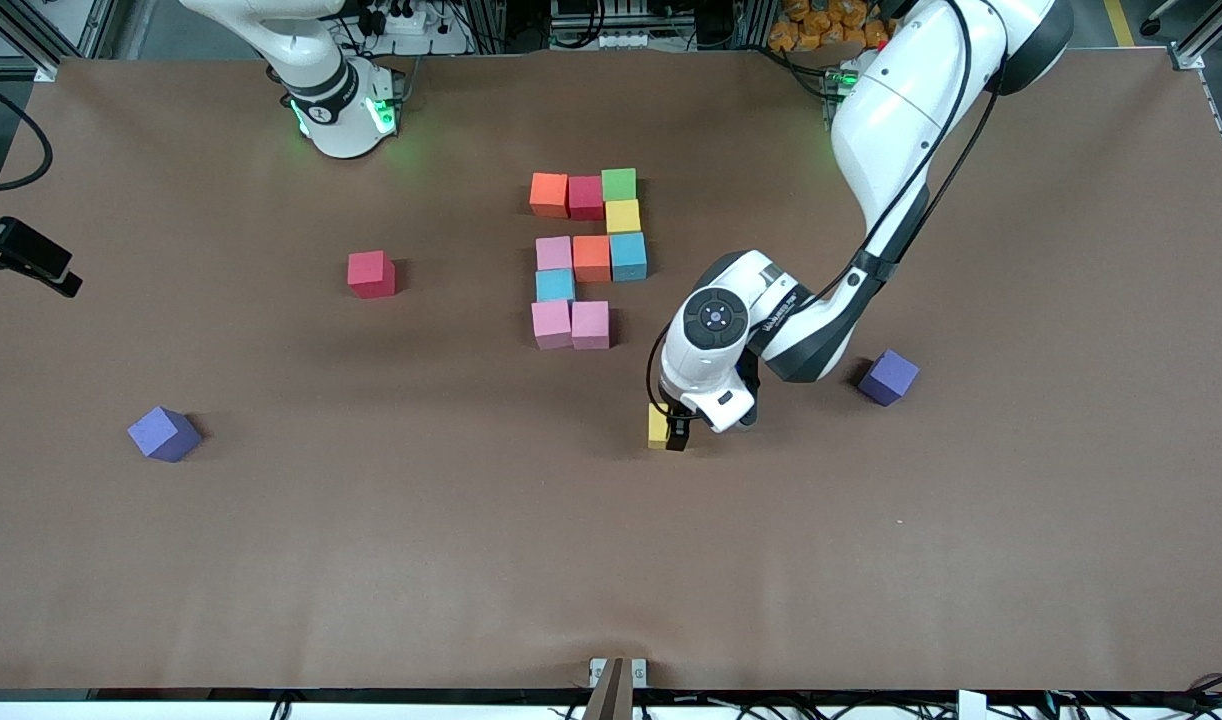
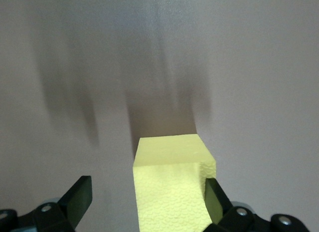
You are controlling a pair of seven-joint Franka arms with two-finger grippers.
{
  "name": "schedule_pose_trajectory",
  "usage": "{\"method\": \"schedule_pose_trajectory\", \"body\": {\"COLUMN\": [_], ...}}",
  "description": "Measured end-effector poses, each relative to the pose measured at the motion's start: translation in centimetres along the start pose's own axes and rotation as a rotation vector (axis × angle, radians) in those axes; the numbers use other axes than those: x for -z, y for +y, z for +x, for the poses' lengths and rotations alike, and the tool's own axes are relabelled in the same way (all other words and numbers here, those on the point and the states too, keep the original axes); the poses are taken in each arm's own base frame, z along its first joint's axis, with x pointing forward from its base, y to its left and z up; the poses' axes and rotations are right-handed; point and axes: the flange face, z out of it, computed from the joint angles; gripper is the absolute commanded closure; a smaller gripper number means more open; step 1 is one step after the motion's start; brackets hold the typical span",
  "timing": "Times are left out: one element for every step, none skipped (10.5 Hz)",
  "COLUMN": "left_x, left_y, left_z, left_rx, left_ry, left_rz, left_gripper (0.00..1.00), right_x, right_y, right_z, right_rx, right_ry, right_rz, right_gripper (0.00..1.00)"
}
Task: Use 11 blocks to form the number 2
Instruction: 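Lift the yellow cube and carry it beside the pink cubes with the left gripper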
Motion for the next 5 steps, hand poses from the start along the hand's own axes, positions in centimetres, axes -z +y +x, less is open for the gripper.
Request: {"method": "schedule_pose_trajectory", "body": {"left_x": [0.05, 0.11, 0.23, 0.33, 0.38], "left_y": [0.06, 0.11, 0.20, 0.26, 0.26], "left_z": [0.03, 0.02, 0.00, -0.04, -0.11], "left_rx": [0.001, 0.001, 0.002, 0.002, 0.001], "left_ry": [0.000, -0.001, -0.002, -0.003, -0.004], "left_rz": [-0.001, -0.002, -0.005, -0.007, -0.008], "left_gripper": [0.00, 0.00, 0.00, 0.00, 0.00], "right_x": [0.00, 0.00, 0.01, 0.00, -0.01], "right_y": [0.04, 0.15, 0.24, 0.24, 0.23], "right_z": [-0.04, -0.05, -0.05, -0.05, -0.06], "right_rx": [0.013, 0.028, 0.035, 0.039, 0.040], "right_ry": [-0.003, -0.005, -0.005, -0.006, -0.007], "right_rz": [-0.001, -0.001, -0.001, -0.001, -0.001], "right_gripper": [0.00, 0.00, 0.00, 0.00, 0.00]}}
